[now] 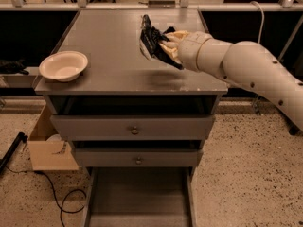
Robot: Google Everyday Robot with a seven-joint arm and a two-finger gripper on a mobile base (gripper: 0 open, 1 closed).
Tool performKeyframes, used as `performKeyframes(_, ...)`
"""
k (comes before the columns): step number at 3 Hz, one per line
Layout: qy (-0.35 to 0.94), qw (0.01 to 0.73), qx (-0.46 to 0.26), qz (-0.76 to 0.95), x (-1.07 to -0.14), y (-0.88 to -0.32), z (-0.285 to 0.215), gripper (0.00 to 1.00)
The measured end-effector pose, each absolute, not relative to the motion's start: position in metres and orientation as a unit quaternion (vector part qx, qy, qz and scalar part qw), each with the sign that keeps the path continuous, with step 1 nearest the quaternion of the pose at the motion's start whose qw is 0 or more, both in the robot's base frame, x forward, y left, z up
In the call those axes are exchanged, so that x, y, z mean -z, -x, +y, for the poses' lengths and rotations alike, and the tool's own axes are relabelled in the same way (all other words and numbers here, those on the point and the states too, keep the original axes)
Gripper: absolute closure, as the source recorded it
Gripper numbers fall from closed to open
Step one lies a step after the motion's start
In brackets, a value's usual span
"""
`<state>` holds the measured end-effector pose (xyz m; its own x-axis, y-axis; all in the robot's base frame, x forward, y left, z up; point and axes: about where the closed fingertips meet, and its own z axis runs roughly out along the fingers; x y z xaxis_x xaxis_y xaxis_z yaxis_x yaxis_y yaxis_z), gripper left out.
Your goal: Pick blue chip bag from bottom drawer and place on counter
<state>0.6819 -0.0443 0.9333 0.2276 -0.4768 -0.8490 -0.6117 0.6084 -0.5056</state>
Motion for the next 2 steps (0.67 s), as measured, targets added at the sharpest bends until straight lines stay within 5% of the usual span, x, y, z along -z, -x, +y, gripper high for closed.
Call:
performKeyframes(1, 0.439, 0.649, -0.052, 0.619, -0.9333, -0.6819, -0.0443, 1.0)
performKeyframes(2, 0.439, 0.649, -0.052, 0.619, -0.9333, -0.6819, -0.0442, 0.83)
